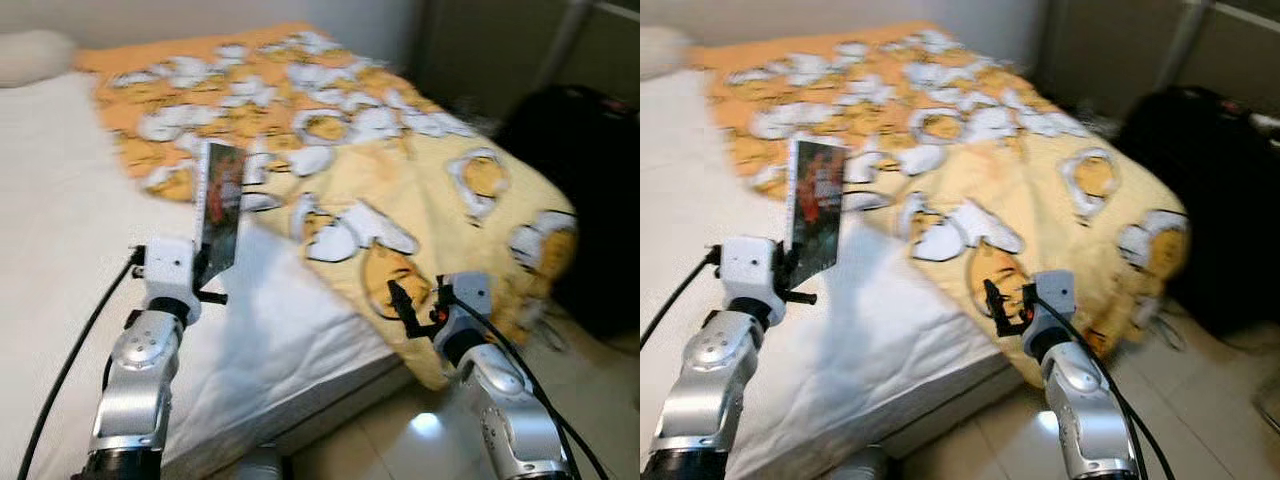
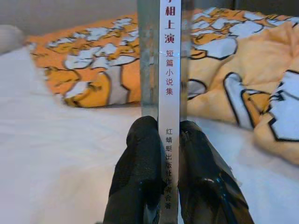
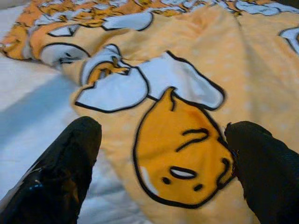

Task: Clean up the room

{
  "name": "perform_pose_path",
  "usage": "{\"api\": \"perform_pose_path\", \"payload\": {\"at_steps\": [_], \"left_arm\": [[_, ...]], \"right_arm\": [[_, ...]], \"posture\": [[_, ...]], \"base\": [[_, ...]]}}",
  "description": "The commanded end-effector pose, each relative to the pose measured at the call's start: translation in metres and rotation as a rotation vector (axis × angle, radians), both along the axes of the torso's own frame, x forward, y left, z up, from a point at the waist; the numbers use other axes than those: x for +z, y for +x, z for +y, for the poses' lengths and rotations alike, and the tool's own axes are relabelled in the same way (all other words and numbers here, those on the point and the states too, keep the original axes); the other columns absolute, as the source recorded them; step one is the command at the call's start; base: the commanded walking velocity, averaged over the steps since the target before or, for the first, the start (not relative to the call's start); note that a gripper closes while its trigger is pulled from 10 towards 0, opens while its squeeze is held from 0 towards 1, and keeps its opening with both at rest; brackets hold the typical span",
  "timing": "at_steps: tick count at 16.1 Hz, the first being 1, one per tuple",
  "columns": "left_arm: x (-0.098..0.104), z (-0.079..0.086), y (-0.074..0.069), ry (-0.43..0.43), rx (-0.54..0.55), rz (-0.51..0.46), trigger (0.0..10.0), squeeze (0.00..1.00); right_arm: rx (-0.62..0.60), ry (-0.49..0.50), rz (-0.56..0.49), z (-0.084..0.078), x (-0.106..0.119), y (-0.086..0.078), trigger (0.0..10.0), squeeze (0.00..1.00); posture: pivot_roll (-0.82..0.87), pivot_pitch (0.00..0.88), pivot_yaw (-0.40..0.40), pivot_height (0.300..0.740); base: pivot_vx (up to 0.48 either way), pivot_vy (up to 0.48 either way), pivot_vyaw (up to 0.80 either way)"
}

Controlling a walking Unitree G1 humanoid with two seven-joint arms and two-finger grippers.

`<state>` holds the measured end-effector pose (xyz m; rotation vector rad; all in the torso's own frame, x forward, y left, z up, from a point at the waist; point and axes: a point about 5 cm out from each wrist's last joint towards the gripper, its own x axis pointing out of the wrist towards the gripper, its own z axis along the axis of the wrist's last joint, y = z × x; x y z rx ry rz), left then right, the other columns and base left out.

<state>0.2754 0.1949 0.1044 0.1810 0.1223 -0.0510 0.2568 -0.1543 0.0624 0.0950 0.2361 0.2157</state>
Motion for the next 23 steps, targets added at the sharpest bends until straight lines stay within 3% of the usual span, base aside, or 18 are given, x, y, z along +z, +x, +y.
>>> {"api": "perform_pose_path", "payload": {"at_steps": [1,3,4,7,9,23], "left_arm": [[0.006,-0.001,0.002,0.017,-0.006,-0.037,10.0,0.0],[0.006,-0.011,0.007,0.011,-0.022,-0.017,10.0,0.0],[0.006,-0.017,0.006,-0.035,-0.039,-0.001,10.0,0.0],[0.006,-0.008,0.004,-0.012,-0.015,-0.003,10.0,0.0],[0.008,-0.006,0.007,0.002,-0.009,-0.005,10.0,0.0],[0.013,-0.003,0.008,0.018,-0.005,-0.006,10.0,0.0]], "right_arm": [[-0.026,0.003,-0.014,-0.002,0.002,-0.001,10.0,0.0],[-0.022,-0.001,-0.028,-0.004,0.006,0.002,10.0,0.0],[-0.026,0.027,-0.022,-0.003,0.006,0.004,10.0,0.0],[-0.008,0.042,-0.009,0.003,0.002,0.004,10.0,0.0],[-0.043,0.083,-0.013,0.003,0.004,0.008,10.0,0.0],[-0.029,0.074,-0.004,0.007,0.002,0.011,10.0,0.0]], "posture": [[-0.02,0.0,0.021,0.74],[-0.02,0.0,0.023,0.74],[-0.01,0.0,0.016,0.74],[0.0,0.0,0.01,0.74],[0.0,0.0,0.007,0.74],[0.03,0.0,0.0,0.74]], "base": [[0.0,0.0,0.8],[0.0,0.0,0.8],[0.0,0.0,0.8],[0.0,0.216,0.8],[0.0,0.347,0.0],[0.0,0.366,0.0]]}}
